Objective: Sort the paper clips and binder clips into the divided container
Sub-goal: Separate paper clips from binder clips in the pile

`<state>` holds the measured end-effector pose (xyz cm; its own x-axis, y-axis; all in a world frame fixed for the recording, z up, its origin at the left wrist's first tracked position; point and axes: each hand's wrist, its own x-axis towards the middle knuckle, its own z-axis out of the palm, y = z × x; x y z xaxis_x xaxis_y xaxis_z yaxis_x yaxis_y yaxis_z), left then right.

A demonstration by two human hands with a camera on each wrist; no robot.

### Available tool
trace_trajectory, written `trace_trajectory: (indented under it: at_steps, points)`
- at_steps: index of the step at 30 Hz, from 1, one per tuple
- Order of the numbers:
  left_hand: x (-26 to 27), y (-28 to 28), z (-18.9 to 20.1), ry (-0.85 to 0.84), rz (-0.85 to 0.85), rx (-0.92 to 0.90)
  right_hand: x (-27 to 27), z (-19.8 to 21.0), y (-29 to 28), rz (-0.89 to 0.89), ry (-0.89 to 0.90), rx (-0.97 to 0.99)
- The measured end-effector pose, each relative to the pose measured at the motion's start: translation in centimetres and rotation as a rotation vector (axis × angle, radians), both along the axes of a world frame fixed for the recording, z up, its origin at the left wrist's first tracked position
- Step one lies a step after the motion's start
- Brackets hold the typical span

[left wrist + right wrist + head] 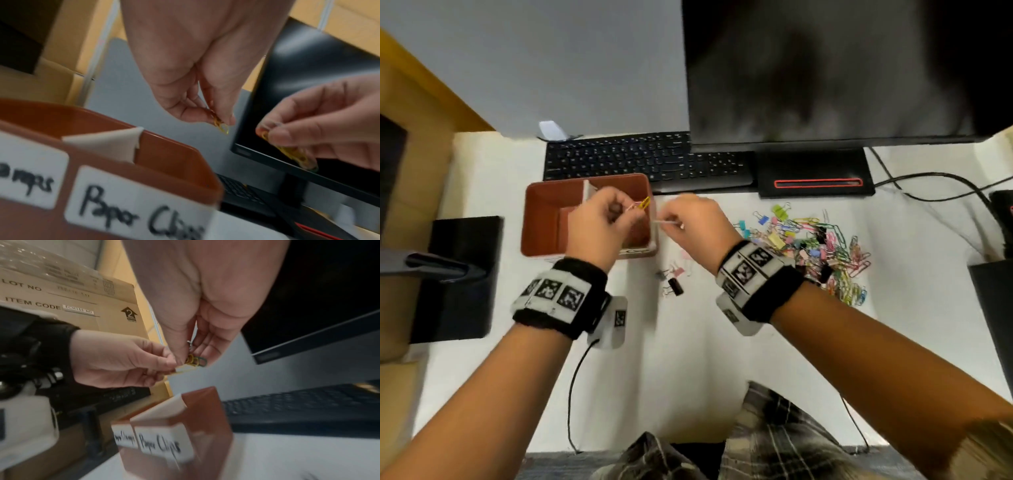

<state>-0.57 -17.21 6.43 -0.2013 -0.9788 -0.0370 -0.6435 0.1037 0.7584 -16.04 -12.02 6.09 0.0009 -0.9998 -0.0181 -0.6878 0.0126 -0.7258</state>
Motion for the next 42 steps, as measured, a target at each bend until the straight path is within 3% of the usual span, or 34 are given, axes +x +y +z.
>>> trace_trajectory:
  at_steps: [3,6,10,16,20,25,33,37,42]
  points:
    - [1.2,-2.6,0.0,-0.175,0.007,0.02,3.4,0.4,-4.3,-0.021,0.041,0.061]
    - [1.9,-3.2,0.0,-0.337,-0.042,0.033,4.4,0.0,-5.5,-0.087,-0.04,0.125]
    - [2.0,-1.3,1.2,-0.174,-0.057,0.015,1.8,-1.0,-2.8,-0.192,-0.198,0.095]
    - [-1.9,4.0,-1.4,0.057,-0.311,0.149,-6.0,-5.1,5.5,-0.312,-0.062,0.258]
    - [-6.8,7.3,-5.0,0.001,-0.462,0.193,-10.4,-7.0,9.8,-0.381,-0.013,0.316]
    - [-11.7,8.4,-7.8,-0.168,-0.474,0.211,-13.0,-8.0,11.9,-0.329,0.034,0.322]
    - [-16.0,6.8,-10.0,-0.344,-0.308,0.219,-16.2,-8.9,13.7,-0.248,0.143,0.387]
    - [-16.3,6.1,-10.6,-0.318,-0.307,0.207,-16.2,-8.7,13.7,-0.144,0.199,0.317]
    - [-15.5,6.1,-10.6,-0.213,-0.242,0.26,-14.7,-9.2,13.1,-0.004,0.29,0.426]
